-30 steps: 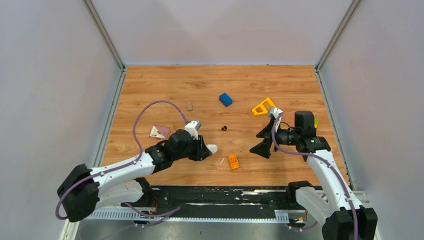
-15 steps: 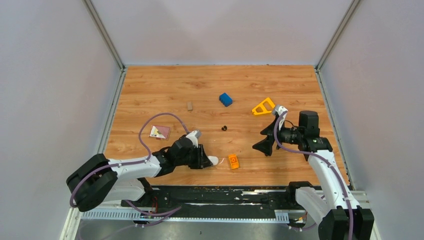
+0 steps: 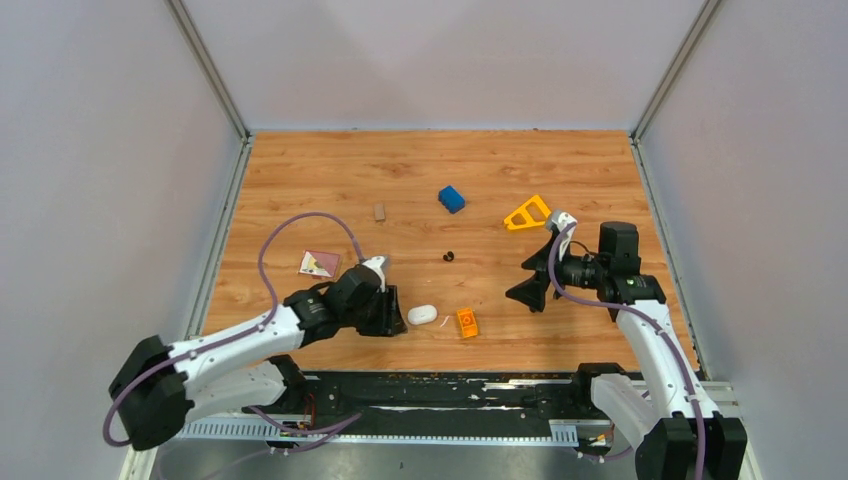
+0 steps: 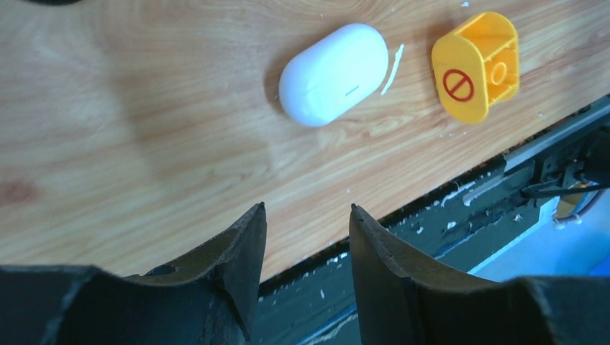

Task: Insert the wireless bluetooth earbuds into the charging case
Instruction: Place the charging case at the center of the board, then move the charging case to the center of the board.

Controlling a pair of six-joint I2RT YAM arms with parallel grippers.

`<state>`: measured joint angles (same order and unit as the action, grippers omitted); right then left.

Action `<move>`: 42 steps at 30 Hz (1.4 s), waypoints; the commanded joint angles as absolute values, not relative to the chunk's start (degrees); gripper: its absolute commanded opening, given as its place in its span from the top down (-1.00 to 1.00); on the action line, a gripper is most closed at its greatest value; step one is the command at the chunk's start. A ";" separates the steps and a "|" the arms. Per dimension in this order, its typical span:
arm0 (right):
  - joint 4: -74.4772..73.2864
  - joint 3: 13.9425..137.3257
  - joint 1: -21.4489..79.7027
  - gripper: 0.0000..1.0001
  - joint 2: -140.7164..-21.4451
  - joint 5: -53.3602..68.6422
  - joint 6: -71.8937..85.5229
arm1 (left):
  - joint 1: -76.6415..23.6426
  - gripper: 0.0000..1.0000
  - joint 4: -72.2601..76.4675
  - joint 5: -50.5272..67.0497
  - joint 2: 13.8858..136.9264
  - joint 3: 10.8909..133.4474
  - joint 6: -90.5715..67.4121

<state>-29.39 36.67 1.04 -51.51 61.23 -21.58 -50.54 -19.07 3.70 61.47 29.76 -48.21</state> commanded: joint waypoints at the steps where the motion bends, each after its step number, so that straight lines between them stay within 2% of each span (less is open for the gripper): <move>1: -29.82 38.62 1.27 -0.96 -51.19 62.48 -23.93 | -50.91 -0.07 -32.02 -1.47 48.88 32.63 -47.71; 5: -31.08 43.00 3.93 -0.86 -54.49 56.85 -25.57 | -51.33 -0.10 -37.49 -5.40 32.00 33.16 -50.47; 7: -32.66 47.06 7.08 -0.76 -57.99 51.37 -26.82 | -51.33 -0.23 -42.05 -9.59 22.74 34.39 -51.97; 10: -35.36 53.42 15.22 -0.59 -64.17 42.98 -27.25 | -51.33 -0.35 -49.81 -13.35 15.55 37.88 -51.88; 11: -36.09 55.30 17.79 -0.56 -66.12 41.46 -27.57 | -51.33 -0.44 -52.02 -13.70 14.01 39.16 -51.30; 12: -36.72 57.02 19.96 -0.56 -68.14 40.27 -27.91 | -51.33 -0.65 -53.78 -13.82 12.69 40.19 -50.72; 13: -37.12 58.55 21.60 -0.55 -69.98 39.29 -28.19 | -51.33 -0.95 -55.23 -13.86 11.53 41.18 -50.12; 14: -37.51 60.25 22.88 -0.54 -72.07 38.75 -28.53 | -51.31 -0.99 -56.35 -13.93 10.33 42.09 -49.20; 22: -40.68 76.24 32.46 -0.50 -89.47 36.14 -29.18 | -51.33 -1.00 -59.91 -19.71 8.08 50.53 -38.27; 26: -42.14 83.42 38.88 -0.44 -97.74 29.58 -30.93 | -51.33 -1.00 -63.02 -27.83 15.37 52.95 -34.92; 29: -41.88 89.89 40.33 -0.37 -105.04 27.66 -29.42 | -51.25 -1.00 -69.00 -37.04 23.97 54.43 -39.96; 34: -44.35 100.64 39.92 -0.26 -115.53 26.13 -28.77 | -51.24 -1.00 -57.07 -41.25 31.97 49.81 -45.59; 35: -44.76 101.34 39.41 -0.25 -116.14 26.99 -28.32 | -51.24 -0.98 -51.99 -40.70 33.04 48.51 -43.07; 38: -44.37 99.60 37.43 -0.25 -113.46 29.61 -26.02 | -50.64 -0.75 -43.35 -42.99 40.02 45.68 -42.05; 42: -43.57 91.07 34.26 -0.27 -104.00 30.88 -25.33 | -48.20 -0.69 -38.64 -40.77 53.90 45.78 -50.51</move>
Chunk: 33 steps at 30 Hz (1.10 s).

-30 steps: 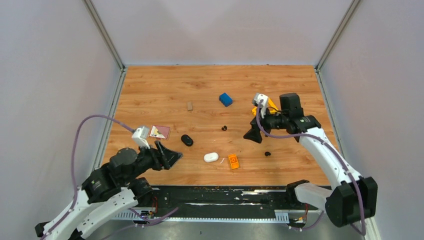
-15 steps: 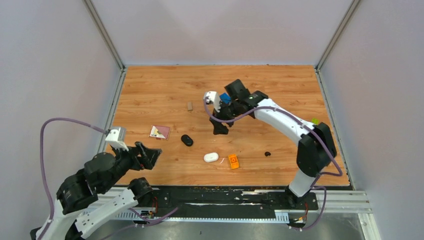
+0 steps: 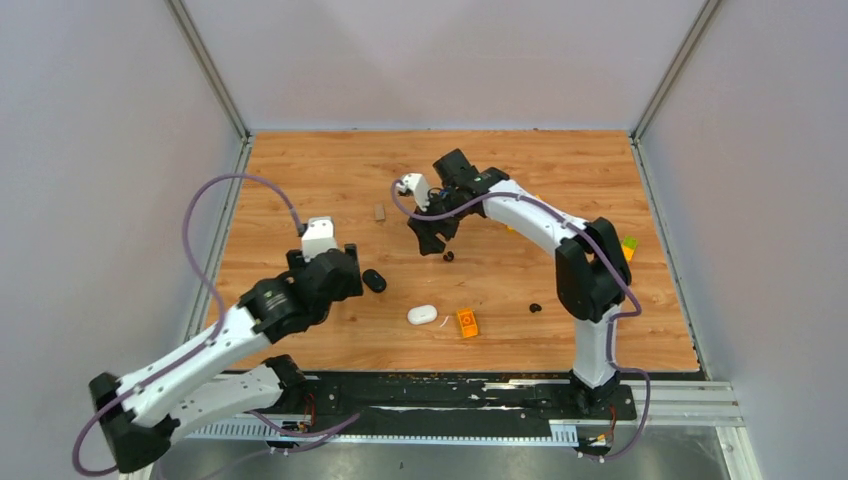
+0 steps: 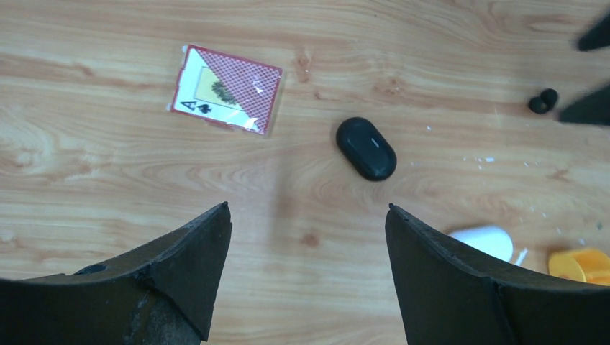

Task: Insert the wireless bluetooth earbuds into the charging case
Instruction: Move the charging case to the center of the board.

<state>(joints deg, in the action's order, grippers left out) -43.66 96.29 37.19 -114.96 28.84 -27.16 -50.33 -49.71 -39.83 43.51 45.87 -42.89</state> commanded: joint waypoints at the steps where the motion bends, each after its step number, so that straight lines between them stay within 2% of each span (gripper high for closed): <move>1: -43.14 87.83 33.65 -0.29 -100.89 30.86 -25.35 | -47.83 -0.69 -36.65 -38.93 56.18 45.13 -53.22; 8: -32.19 65.23 29.35 -0.46 -78.28 30.33 -26.47 | -47.03 -0.67 -25.06 -36.68 67.53 40.13 -67.29; 12: -25.64 56.87 25.27 -0.52 -71.46 36.80 -24.28 | -46.79 -0.64 -22.74 -36.13 74.21 42.28 -67.21; 19: -22.13 53.87 22.58 -0.53 -71.00 41.27 -22.77 | -42.60 -0.53 -23.14 -33.56 79.25 42.11 -71.77; 24: -20.69 52.03 22.25 -0.53 -71.14 42.13 -23.13 | -40.15 -0.36 -20.21 -30.93 82.15 42.58 -70.01; 29: -20.27 51.22 21.69 -0.53 -71.61 42.45 -23.79 | -39.73 -0.30 -20.57 -28.28 88.96 46.09 -67.36; 33: -20.13 50.68 21.24 -0.52 -71.70 42.50 -24.63 | -39.73 0.08 -18.14 -25.11 92.05 46.79 -65.41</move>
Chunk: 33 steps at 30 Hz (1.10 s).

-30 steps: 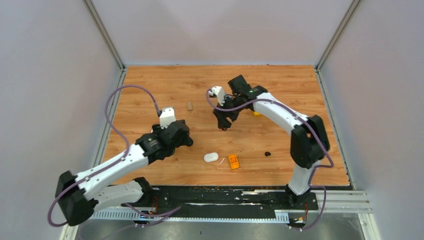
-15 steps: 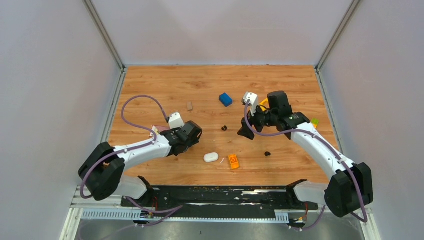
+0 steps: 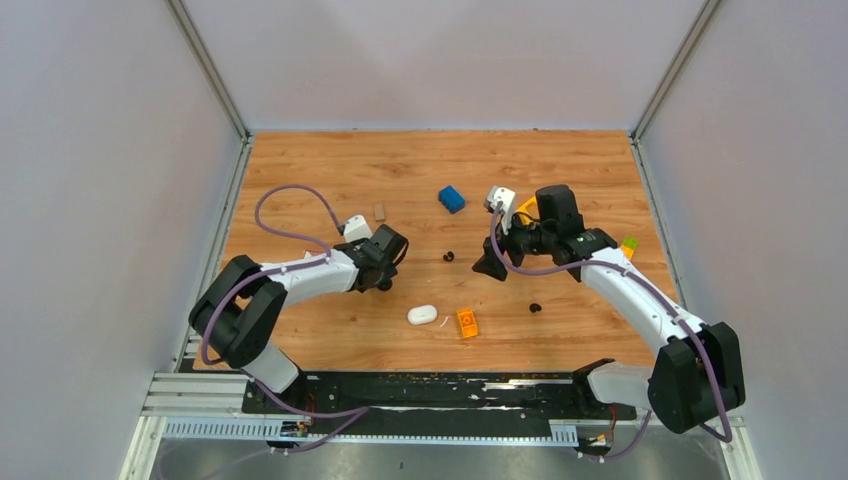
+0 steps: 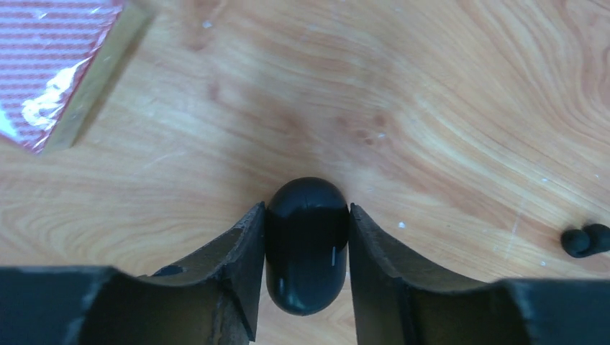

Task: Insert the wireless bluetooth earbuds into the charging case
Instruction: Move the charging case to the center of the board.

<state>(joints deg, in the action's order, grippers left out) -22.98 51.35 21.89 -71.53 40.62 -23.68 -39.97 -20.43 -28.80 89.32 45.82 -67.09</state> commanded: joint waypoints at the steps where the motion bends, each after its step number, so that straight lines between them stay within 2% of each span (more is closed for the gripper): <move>1: -20.13 50.57 21.15 -0.53 -71.69 42.47 -24.76 | -39.75 0.15 -18.00 -24.17 92.52 46.90 -65.06; 6: -19.95 50.00 20.24 -0.52 -71.92 42.71 -25.12 | -40.47 0.35 -15.48 -19.05 93.13 46.14 -59.90; 11: -19.96 50.16 19.13 -0.51 -72.79 43.08 -24.93 | -44.37 0.37 -11.77 -15.77 93.31 47.56 -45.95; 18: -20.47 50.46 16.59 -0.50 -74.35 45.73 -24.97 | -51.73 0.24 -16.86 -10.29 101.40 60.20 -23.50; 23: -20.27 50.10 13.80 -0.50 -74.54 49.31 -24.10 | -52.16 0.12 -22.45 -7.22 108.66 69.90 -14.01; 27: -20.55 50.22 11.84 -0.49 -74.94 50.41 -23.79 | -52.21 0.10 -24.38 -1.91 112.72 75.59 -9.95; 33: -24.19 52.59 7.55 -0.49 -74.79 56.35 -22.95 | -52.19 -0.17 -27.25 -4.23 111.96 78.07 -9.12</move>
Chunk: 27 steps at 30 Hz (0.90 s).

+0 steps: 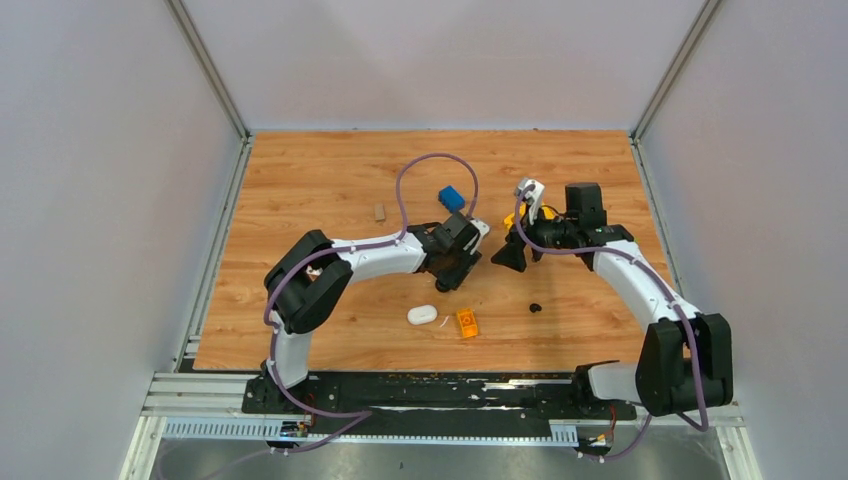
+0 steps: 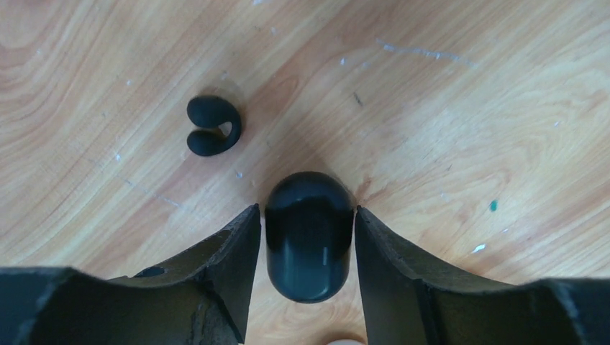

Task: Insert the wireless bluetooth earbuds into the charging case
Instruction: Move the charging case to the center of the board, then pick up the charging case at the center of the board.

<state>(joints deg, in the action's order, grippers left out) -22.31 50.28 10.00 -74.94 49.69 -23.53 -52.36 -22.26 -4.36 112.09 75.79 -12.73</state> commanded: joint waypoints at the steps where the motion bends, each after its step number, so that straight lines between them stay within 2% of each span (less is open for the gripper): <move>1: -24.95 52.98 6.87 -0.49 -74.34 57.44 -23.18 | -52.20 -0.19 -27.84 -4.64 111.18 78.19 -9.25; 5: -24.85 51.98 5.72 -0.51 -71.12 59.00 -23.97 | -52.19 -0.29 -30.05 -6.80 107.39 78.47 -10.59; 9: -27.93 52.44 6.10 -0.53 -71.65 60.32 -28.52 | -52.21 -0.33 -31.33 -9.97 98.34 76.10 -14.55; 16: -45.85 63.09 12.92 -0.38 -84.01 53.95 -54.86 | -52.19 -0.38 -25.85 -10.25 76.70 58.47 -28.26; 19: -49.53 66.82 16.07 -0.25 -90.17 52.43 -62.46 | -52.21 -0.37 -27.94 -11.48 74.70 56.75 -29.39; 23: -49.92 70.47 21.57 -0.20 -97.44 46.00 -66.72 | -52.21 -0.44 -28.59 -14.37 72.57 54.58 -29.72; 27: -44.53 70.34 25.71 -0.22 -99.99 42.87 -67.38 | -52.21 -0.56 -17.45 -16.59 64.24 43.97 -35.51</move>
<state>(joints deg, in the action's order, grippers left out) -46.94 68.47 22.48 -98.91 46.37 -61.34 -52.34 -26.04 -13.08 71.92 51.29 -28.99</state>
